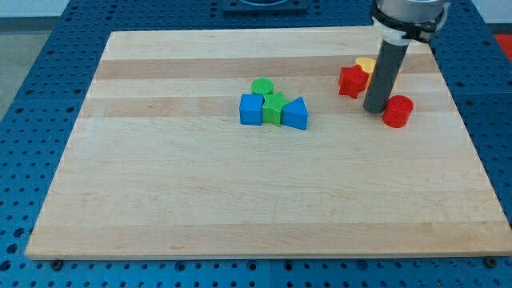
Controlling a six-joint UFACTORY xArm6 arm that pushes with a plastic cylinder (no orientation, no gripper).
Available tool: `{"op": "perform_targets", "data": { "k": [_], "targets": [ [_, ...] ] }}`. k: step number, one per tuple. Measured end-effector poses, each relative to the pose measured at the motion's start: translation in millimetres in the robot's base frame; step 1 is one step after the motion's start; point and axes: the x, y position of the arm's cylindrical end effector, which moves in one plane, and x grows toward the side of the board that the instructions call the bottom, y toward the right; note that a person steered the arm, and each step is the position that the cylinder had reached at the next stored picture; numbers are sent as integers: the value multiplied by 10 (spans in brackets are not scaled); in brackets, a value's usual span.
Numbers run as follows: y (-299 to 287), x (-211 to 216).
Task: Push the red circle towards the center right of the board
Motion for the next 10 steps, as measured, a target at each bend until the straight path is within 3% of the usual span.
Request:
{"op": "perform_targets", "data": {
  "k": [7, 10],
  "targets": [
    [159, 110],
    [-356, -28]
  ]
}}
